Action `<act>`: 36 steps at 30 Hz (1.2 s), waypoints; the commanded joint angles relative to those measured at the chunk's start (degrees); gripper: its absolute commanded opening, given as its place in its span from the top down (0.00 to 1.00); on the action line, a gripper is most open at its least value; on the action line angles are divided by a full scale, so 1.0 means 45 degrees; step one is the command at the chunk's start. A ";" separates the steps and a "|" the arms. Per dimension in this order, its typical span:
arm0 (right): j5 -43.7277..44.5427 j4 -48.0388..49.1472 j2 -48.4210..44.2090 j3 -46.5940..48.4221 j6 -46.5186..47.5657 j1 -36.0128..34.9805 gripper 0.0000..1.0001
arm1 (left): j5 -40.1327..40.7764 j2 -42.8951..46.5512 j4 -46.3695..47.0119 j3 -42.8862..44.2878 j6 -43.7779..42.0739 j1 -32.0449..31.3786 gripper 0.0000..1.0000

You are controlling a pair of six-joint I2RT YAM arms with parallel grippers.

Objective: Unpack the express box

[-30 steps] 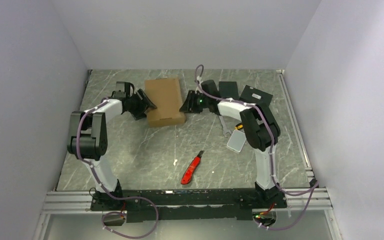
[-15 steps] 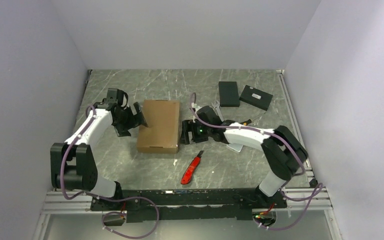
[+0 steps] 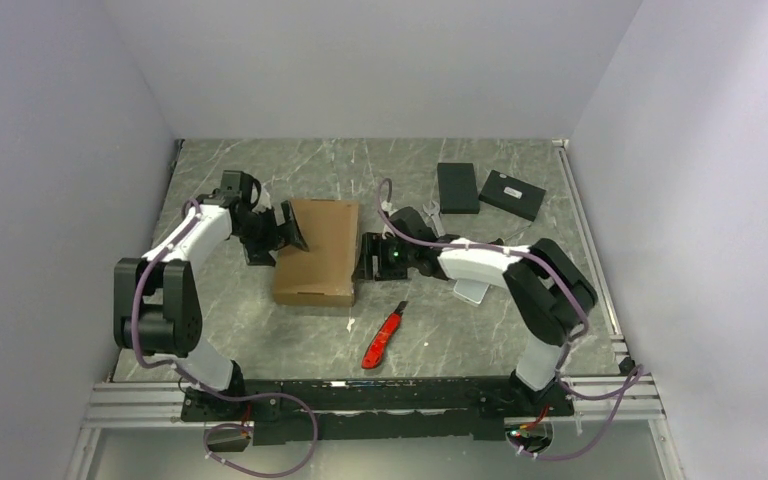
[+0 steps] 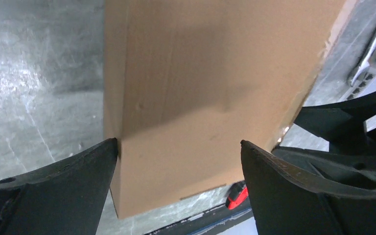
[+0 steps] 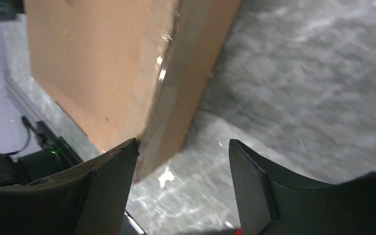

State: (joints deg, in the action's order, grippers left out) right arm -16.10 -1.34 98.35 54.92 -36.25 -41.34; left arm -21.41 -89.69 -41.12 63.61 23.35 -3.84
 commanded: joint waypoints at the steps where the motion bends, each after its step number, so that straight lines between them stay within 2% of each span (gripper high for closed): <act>1: -0.0456 0.1323 0.0926 0.1279 -0.1228 -0.0475 0.29 | -0.2314 -0.0371 0.1037 -0.0343 -0.0017 -0.0190 0.01; 7: 0.0237 0.1237 0.0297 0.0863 -0.1204 -0.1538 0.29 | -0.2595 -0.0032 0.0801 -0.1181 -0.0317 -0.0746 0.02; 11: 0.1570 -0.0397 -0.0809 0.0347 -0.0614 -0.1555 0.26 | -0.1795 0.0445 -0.0001 -0.1056 -0.0838 -0.0788 0.01; 15: 0.3670 -0.2962 -0.2280 0.0119 0.0603 -0.1580 0.17 | -0.0245 0.1051 -0.0782 -0.0554 -0.1371 -0.0788 0.01; 18: 0.5547 -0.4621 -0.3403 -0.0316 0.0639 -0.1852 0.01 | 0.0965 0.1771 -0.0859 -0.0559 -0.1562 -0.0788 0.01; 20: 0.5911 -0.5076 -0.4102 -0.0830 0.0545 -0.2454 0.00 | 0.1872 0.2344 -0.0758 -0.0684 -0.1531 -0.0788 0.01; 21: 0.6262 -0.5134 -0.4472 -0.1163 0.0376 -0.3236 0.00 | 0.2085 0.2745 -0.0695 -0.0763 -0.1498 -0.0788 0.01; 24: 0.8424 -0.6317 -0.4919 -0.1557 -0.1523 -0.5205 0.00 | 0.2193 0.3764 -0.0339 -0.1041 -0.1547 -0.0788 0.01; 28: 1.0279 -1.0985 -0.3669 0.0157 -0.8007 -0.5755 0.00 | 0.2090 0.5018 0.0210 -0.1334 -0.1615 -0.0790 0.01; 30: 1.1021 -1.3254 -0.2997 0.1100 -1.0124 -0.5977 0.01 | 0.2067 0.5435 0.0364 -0.1404 -0.1569 -0.0799 0.01; 32: 1.1538 -1.4332 -0.2555 0.1451 -1.1105 -0.6252 0.03 | 0.1933 0.5750 0.0551 -0.1519 -0.1520 -0.0789 0.01; 36: 1.1298 -1.2719 -0.2568 0.1241 -1.0248 -0.6386 0.06 | 0.1580 0.6126 0.0753 -0.1636 -0.1578 -0.0793 0.01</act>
State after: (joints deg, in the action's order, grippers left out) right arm 30.11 -54.96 87.50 58.87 -75.88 -69.06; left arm -13.23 -63.88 -40.45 56.97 17.65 -7.38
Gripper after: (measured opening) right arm 0.950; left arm 0.994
